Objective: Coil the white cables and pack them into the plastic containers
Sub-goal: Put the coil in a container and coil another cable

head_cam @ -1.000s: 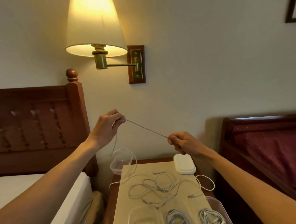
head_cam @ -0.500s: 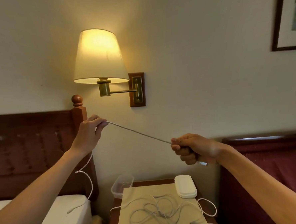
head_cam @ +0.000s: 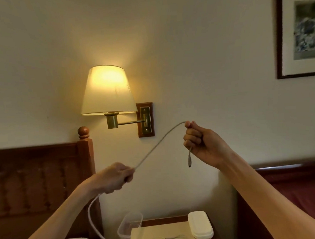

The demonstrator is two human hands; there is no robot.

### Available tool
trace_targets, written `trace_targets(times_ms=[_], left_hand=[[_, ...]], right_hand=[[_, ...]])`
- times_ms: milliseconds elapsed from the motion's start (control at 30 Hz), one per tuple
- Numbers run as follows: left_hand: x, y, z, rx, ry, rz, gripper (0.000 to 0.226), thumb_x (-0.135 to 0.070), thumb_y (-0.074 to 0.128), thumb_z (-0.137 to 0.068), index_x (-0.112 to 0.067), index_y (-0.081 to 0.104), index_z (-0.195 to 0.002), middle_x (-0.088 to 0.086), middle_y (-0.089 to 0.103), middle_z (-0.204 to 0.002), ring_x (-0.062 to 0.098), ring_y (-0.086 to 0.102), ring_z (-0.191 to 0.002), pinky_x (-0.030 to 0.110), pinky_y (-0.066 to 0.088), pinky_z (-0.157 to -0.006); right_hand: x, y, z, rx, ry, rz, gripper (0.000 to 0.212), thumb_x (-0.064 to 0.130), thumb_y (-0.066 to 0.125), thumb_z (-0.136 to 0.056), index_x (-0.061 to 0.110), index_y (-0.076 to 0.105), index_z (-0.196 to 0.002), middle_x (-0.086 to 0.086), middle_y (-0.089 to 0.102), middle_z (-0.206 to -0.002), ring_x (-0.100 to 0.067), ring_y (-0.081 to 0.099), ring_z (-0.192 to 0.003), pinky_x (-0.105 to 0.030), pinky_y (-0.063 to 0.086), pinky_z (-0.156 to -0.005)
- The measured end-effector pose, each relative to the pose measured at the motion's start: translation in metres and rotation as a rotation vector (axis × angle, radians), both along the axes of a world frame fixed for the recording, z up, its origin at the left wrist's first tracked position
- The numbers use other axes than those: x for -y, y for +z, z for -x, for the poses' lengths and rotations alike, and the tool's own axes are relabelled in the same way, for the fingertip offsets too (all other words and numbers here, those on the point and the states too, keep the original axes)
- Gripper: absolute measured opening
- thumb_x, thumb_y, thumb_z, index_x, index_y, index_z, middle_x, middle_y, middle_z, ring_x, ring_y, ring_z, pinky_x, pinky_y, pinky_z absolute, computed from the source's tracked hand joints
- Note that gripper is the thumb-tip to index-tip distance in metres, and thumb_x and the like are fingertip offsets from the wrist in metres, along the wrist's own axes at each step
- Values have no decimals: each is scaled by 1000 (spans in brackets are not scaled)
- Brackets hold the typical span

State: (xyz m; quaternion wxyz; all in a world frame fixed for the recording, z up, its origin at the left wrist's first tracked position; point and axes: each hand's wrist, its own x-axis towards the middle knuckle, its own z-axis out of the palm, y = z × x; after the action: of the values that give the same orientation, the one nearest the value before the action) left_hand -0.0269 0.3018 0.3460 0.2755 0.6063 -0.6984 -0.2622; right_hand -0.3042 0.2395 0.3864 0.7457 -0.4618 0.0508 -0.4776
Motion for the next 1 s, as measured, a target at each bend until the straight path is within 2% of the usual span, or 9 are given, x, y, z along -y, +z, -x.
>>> trace_targets(times_ms=[100,233,367,500,600,733,833,900,1000], left_hand=[[-23,20,30,314,-222,-53,43,-31,38,-105,-20,58,-68,-10,44,-53,3,36,-43,14,34,-50],[-50,47,77,441,-395,-34,45,-35,38,-104,-18,61,-69,-8,45,-56,5,36,-50,13,35,-58],[-48,62,94,406,-348,368,40,-32,40,-103,-23,56,-67,-13,46,-53,3,45,-51,11,36,-58],[-15,47,76,284,-152,868,37,-39,42,-101,-22,64,-78,-13,52,-54,8,54,-55,13,35,-54],[7,34,65,248,-9,1007,44,-48,34,-99,-19,66,-87,-9,54,-56,13,55,-54,18,35,-52],[16,25,61,189,42,1025,37,-48,32,-102,-32,55,-78,-9,53,-57,12,53,-53,27,42,-52],[17,21,63,146,-14,977,41,-48,34,-101,-24,60,-80,-9,55,-60,14,54,-58,28,44,-56],[19,20,62,62,-80,900,41,-46,39,-98,-18,62,-80,-8,53,-59,13,52,-58,22,41,-57],[26,10,50,-74,-130,757,47,-45,46,-94,-3,58,-75,-6,43,-54,9,39,-51,17,34,-53]], right_hand=[[2,6,-5,-157,-95,82,28,26,39,-105,10,57,-92,4,39,-58,-9,41,-49,-20,43,-50],[-11,4,-24,-432,-203,328,33,26,41,-104,3,64,-98,-8,66,-72,-20,67,-68,-27,57,-65],[-22,-4,-36,-636,-311,501,38,29,45,-102,0,69,-96,-4,70,-68,-14,68,-63,-19,54,-60],[-21,-9,-32,-545,-198,430,38,29,37,-105,5,67,-98,-6,56,-59,-17,56,-52,-25,48,-54],[-21,-10,-32,-422,-42,339,41,25,30,-106,5,64,-96,0,41,-55,-12,41,-48,-23,40,-50],[-24,-16,-31,-316,166,250,34,19,31,-104,5,60,-97,-1,44,-62,-13,46,-56,-24,45,-57],[-22,-23,-30,-230,319,156,29,20,36,-101,9,58,-85,-5,54,-70,-17,57,-68,-27,53,-68],[-19,-26,-29,-172,392,82,30,19,35,-101,10,57,-82,-1,52,-64,-11,52,-59,-23,50,-60],[-15,-26,-27,-95,424,-29,30,16,34,-100,12,55,-79,9,30,-54,-5,24,-46,-18,33,-42]])
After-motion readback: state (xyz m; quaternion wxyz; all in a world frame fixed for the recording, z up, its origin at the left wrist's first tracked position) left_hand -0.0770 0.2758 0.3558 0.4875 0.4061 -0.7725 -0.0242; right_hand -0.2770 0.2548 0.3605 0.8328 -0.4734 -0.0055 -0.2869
